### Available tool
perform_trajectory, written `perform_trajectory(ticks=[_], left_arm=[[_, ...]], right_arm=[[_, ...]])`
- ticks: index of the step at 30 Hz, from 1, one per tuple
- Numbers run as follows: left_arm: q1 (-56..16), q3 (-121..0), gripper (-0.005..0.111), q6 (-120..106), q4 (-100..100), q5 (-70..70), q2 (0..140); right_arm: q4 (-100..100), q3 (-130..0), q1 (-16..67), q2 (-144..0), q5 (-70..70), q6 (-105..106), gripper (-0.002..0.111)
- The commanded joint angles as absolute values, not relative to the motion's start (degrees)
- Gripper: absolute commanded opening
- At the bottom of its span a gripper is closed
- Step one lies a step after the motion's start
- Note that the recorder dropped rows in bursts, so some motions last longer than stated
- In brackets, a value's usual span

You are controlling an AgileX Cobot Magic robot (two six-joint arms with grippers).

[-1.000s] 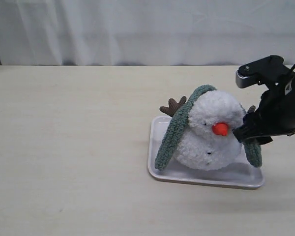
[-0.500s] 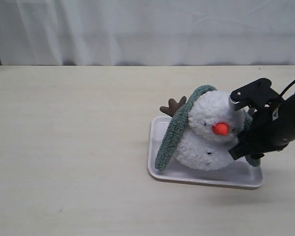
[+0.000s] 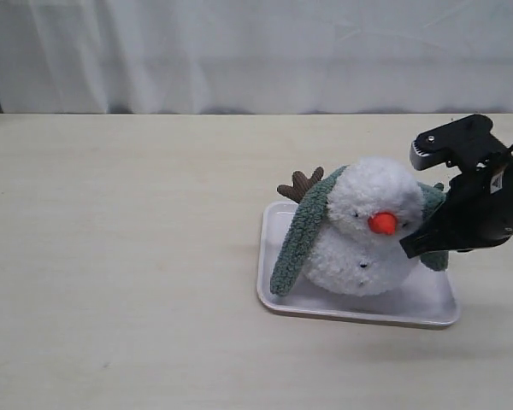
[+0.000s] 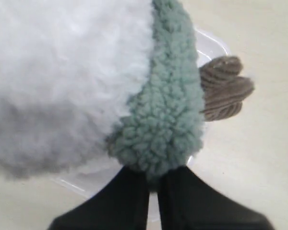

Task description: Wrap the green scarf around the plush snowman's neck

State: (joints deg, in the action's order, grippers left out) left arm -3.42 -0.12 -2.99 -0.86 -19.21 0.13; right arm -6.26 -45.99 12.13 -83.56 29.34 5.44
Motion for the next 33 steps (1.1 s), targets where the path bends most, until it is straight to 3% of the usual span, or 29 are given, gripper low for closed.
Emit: perform_trajectory(ticks=[1,10,28,29,31,33], left_arm=[[-3.84,0.0,0.0,-2.83,-0.85,-18.53,0.0],[-3.84,0.0,0.0,-2.83,-0.85,-18.53,0.0],[-3.84,0.0,0.0,-2.83,-0.85,-18.53,0.0],[-3.84,0.0,0.0,-2.83,-0.85,-18.53,0.0],[-3.84,0.0,0.0,-2.83,-0.85,-18.53,0.0],[-3.84,0.0,0.0,-2.83,-0.85,-18.53,0.0]], right_arm=[[1.64,-45.99,12.12,-80.75,34.03,9.73,0.004],[4.52,-45.99,12.12,-82.01,45.93,10.91,0.004],[7.94,-45.97,12.12,-89.78,36.68,9.8,0.005],[7.94,-45.95,12.12,-89.78,36.68,9.8,0.008],[8.06,-45.95,12.12,-89.78,38.56,9.8,0.029],[8.06,-46.53,12.12,-89.67,40.24,9.8,0.041]])
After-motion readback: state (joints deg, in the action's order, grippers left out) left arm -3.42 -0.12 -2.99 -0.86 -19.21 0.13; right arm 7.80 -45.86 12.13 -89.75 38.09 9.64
